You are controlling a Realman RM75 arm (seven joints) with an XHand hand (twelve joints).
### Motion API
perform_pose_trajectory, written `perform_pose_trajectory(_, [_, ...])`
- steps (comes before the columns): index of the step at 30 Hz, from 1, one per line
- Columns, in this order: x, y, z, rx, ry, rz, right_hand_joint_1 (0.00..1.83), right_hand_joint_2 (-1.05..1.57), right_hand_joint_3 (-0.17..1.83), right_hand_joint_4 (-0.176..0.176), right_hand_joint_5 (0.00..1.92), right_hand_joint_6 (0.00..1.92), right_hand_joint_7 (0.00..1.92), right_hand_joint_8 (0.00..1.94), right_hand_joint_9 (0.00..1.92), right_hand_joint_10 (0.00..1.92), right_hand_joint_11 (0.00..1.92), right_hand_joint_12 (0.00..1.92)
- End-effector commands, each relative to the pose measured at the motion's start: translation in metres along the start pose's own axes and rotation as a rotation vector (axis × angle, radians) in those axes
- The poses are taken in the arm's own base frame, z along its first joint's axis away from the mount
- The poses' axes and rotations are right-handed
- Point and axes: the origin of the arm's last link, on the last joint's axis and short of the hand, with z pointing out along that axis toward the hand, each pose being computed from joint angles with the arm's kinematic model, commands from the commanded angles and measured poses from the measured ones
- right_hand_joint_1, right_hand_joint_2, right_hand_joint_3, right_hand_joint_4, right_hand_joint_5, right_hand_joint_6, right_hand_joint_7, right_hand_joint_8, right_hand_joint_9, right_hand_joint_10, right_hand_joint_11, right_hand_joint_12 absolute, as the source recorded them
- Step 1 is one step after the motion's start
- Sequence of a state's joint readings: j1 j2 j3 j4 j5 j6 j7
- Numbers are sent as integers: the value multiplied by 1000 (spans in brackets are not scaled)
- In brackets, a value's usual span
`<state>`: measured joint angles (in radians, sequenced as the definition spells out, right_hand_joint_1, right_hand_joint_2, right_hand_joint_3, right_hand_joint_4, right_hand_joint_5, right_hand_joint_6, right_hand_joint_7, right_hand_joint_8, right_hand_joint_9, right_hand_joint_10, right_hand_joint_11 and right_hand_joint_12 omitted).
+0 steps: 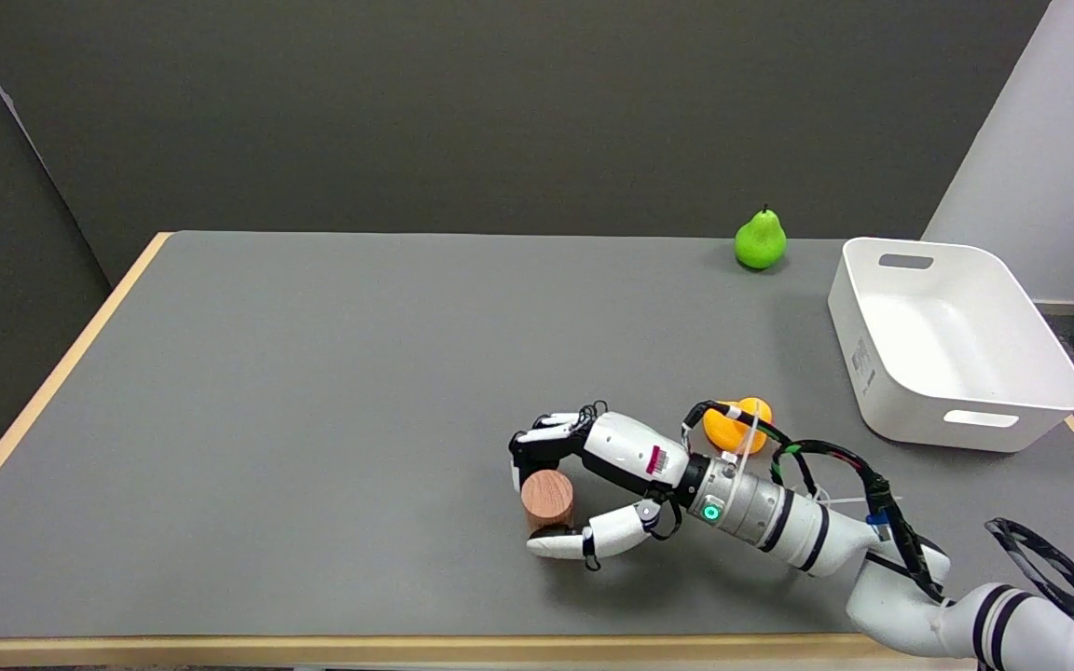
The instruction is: Pick up the wooden cylinder.
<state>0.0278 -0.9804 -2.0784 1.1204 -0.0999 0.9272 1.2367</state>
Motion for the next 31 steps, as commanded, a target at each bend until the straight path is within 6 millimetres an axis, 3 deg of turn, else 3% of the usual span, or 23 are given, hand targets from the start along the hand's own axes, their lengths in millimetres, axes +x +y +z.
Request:
perform_pose_trajectory(1, [-2, -1, -3, -7, 35, -47, 983, 1043, 554, -87, 677, 1589, 876, 1411, 847, 1509, 522, 1686])
perform_pose_trajectory(5, [0, -1, -2, -13, 38, -81, 998, 1001, 577, -63, 721, 1530, 872, 1547, 842, 1633, 480, 1808])
perform_pose_trajectory(10, [22, 2, 1, -20, 102, -133, 1000, 1026, 558, -90, 697, 1561, 879, 1637, 869, 1742, 504, 1878])
perform_pose_trajectory(14, [61, 4, 1, -29, 212, -211, 995, 994, 588, -53, 723, 1531, 874, 1659, 858, 1739, 487, 1916])
perform_pose_trajectory(19, [109, 0, 0, -60, 346, -373, 994, 1002, 583, -59, 712, 1544, 878, 1691, 849, 1769, 512, 1921])
perform_pose_trajectory(26, [169, 4, 0, -168, 480, -571, 976, 981, 622, -18, 723, 1548, 885, 1705, 870, 1770, 604, 1915])
perform_pose_trajectory(31, [220, 21, -21, -339, 572, -670, 973, 981, 623, -11, 721, 1550, 889, 1707, 871, 1771, 603, 1921])
